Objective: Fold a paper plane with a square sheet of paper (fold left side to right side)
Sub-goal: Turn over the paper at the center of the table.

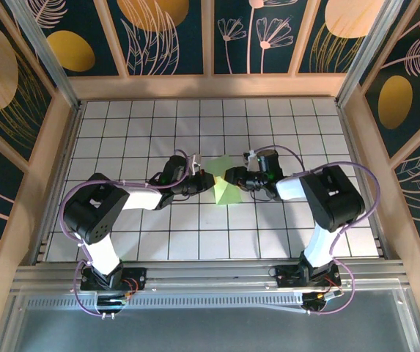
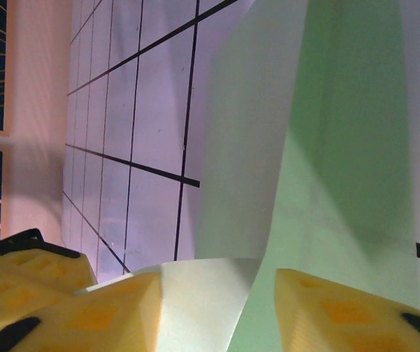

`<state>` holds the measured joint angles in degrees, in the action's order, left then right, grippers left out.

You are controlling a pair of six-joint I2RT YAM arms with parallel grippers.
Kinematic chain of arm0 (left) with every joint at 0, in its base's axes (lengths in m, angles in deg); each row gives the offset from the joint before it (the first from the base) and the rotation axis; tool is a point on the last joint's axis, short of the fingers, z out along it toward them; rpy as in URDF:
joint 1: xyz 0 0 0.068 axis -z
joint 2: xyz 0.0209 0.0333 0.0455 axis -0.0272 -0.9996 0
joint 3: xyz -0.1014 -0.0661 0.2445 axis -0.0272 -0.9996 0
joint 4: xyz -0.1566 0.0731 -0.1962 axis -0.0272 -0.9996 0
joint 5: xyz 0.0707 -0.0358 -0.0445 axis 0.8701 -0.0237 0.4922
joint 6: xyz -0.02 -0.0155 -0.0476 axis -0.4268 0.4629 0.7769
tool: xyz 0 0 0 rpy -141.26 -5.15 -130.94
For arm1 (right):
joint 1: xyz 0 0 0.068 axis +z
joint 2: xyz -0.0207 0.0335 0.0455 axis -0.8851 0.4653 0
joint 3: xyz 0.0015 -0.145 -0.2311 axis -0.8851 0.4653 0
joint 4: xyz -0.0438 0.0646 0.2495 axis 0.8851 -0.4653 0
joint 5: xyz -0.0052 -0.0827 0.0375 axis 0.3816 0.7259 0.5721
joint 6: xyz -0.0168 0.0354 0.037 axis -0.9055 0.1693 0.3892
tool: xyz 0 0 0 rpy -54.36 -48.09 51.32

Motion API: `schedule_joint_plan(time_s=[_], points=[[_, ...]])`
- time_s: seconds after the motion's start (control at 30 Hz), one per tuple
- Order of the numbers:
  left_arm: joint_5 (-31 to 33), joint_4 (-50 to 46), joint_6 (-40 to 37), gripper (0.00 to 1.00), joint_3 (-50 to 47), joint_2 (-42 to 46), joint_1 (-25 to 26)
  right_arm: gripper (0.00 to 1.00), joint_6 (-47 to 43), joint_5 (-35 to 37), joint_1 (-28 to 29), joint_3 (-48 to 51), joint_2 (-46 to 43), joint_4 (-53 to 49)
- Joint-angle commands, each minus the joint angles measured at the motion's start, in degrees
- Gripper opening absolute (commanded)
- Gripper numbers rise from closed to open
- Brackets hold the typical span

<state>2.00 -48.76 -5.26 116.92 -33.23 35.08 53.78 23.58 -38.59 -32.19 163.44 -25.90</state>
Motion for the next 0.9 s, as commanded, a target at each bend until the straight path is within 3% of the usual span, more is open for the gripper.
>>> schedule_joint_plan(time_s=[0.0,0.1,0.23,0.4,0.6,0.77,0.87], points=[[0.9,1.4,0.4,0.00,-0.8,0.4,-0.2,0.35,1.4,-1.2,0.7,-1.4,1.6,5.0],[1.6,0.6,0.3,0.01,-0.8,0.3,-0.2,0.21,1.7,-0.9,1.1,-1.6,2.3,6.0],[4.2,-1.8,-0.9,0.14,-1.1,2.0,-0.2,0.00,1.4,0.8,1.0,-1.2,2.2,6.1],[8.1,-5.7,-2.9,0.23,-1.3,6.7,-0.2,0.00,0.2,2.7,1.0,-1.0,0.2,5.5],[14.6,-7.6,-2.1,0.66,-3.9,16.3,-0.6,0.00,-1.6,3.2,-1.0,-0.9,-7.3,4.1],[17.4,-4.8,-0.8,0.95,-6.3,25.3,-1.6,0.00,-2.0,1.8,-3.5,-1.8,-16.6,4.2],[14.1,1.8,0.2,0.99,-7.1,27.8,-2.4,0.00,-1.4,0.6,-4.4,-2.9,-21.4,4.8]])
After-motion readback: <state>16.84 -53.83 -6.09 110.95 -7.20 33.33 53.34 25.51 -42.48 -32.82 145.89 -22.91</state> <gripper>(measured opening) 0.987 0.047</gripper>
